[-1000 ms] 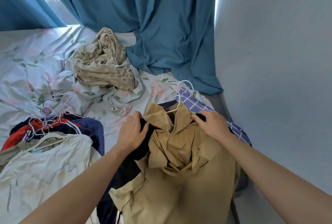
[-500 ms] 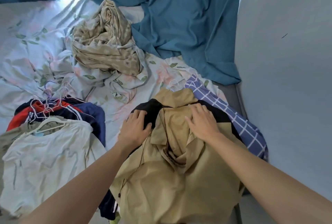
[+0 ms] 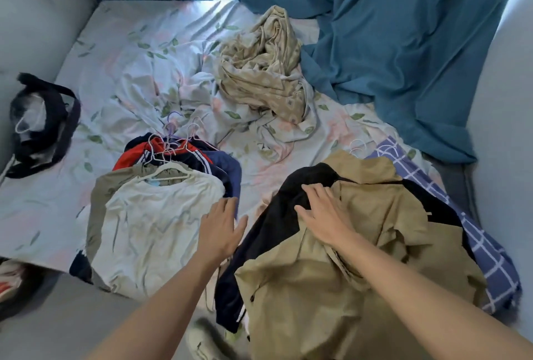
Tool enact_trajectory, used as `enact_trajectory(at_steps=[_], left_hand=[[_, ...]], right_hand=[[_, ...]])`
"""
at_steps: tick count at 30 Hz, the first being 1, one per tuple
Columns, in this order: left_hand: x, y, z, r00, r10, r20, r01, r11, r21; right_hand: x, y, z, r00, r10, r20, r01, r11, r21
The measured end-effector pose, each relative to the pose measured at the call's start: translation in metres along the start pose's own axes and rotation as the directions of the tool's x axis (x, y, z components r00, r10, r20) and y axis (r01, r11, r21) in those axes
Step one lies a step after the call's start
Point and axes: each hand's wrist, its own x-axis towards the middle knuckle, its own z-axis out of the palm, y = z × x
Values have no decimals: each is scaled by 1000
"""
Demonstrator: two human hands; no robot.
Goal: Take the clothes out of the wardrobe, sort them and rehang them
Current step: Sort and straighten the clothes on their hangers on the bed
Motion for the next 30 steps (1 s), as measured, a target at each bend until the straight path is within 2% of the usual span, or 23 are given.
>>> enact_trajectory(at_steps=[5,9,14,18,21,24,27,30], left_hand=[[-33,-108,16,995,-102,2,102,993,-52],[-47,-205,38,989,-135,60,139,987,-75],[-34,-335,39,992,-102,74,107,992,-65],[21,-426,26,998,-48,26,49,998,-47],[88,-455,19,998,-8,-56,5,998,-55],[140,-463,14,992,16,-125,-26,996,-80],[172,-474,17,996,-37,-82,31,996,-82],[187,-482,22,997,-35,-68,35,999,5]], right_hand=[[14,-85,62,998,-61,14,61,998,-28],[33,-155,128,997,-44,56,45,999,-11],[78,-223,207,996,-6,84,7,1000,-13],[135,-251,240,997,35,74,-32,999,-38],[181,-255,249,998,63,8,-63,996,-65],[223,-257,251,995,97,20,-95,993,-64],[251,-260,252,991,124,54,-117,986,-118],[258,-261,259,986,159,55,-144,968,-206]])
